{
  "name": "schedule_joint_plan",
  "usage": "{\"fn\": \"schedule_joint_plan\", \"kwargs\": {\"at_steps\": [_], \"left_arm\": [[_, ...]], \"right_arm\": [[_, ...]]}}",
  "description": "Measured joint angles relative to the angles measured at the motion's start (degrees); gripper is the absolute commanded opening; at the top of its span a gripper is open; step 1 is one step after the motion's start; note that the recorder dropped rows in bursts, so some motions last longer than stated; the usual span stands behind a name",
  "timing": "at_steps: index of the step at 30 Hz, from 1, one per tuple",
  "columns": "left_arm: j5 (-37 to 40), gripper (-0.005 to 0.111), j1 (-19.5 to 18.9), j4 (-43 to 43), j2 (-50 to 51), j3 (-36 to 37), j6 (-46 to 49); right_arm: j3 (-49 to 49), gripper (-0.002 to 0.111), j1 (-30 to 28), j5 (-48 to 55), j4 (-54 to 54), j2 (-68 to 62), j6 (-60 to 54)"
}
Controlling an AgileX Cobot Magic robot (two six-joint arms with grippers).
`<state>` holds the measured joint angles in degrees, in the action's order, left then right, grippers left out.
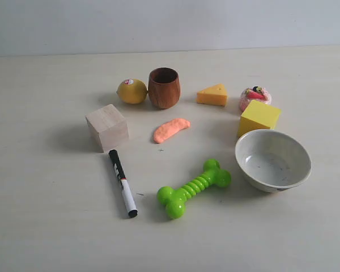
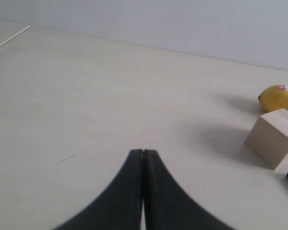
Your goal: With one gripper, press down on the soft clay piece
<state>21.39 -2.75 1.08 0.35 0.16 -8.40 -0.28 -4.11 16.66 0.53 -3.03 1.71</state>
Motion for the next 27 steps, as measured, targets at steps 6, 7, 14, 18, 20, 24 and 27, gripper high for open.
{"fn": "schedule_joint_plan", "kwargs": {"at_steps": [6,7,14,18,20,24,27], "left_arm": [[0.00,0.000,0.00,0.00,0.00,0.00,0.00],[0.00,0.000,0.00,0.00,0.00,0.00,0.00],[0.00,0.000,0.00,0.00,0.00,0.00,0.00],[0.00,0.000,0.00,0.00,0.00,0.00,0.00],[0.00,0.000,0.00,0.00,0.00,0.00,0.00],[0.00,0.000,0.00,0.00,0.00,0.00,0.00],[0.00,0.000,0.00,0.00,0.00,0.00,0.00]], "right_arm": [[0.00,0.000,0.00,0.00,0.00,0.00,0.00],[0.00,0.000,0.00,0.00,0.00,0.00,0.00],[0.00,0.000,0.00,0.00,0.00,0.00,0.00],[0.00,0.000,0.00,-3.43,0.00,0.00,0.00],[0.00,0.000,0.00,-7.18,-0.53,0.00,0.00],[0.00,0.000,0.00,-16.12,-0.53,0.00,0.00],[0.00,0.000,0.00,-20.55,-0.53,0.00,0.00]]}}
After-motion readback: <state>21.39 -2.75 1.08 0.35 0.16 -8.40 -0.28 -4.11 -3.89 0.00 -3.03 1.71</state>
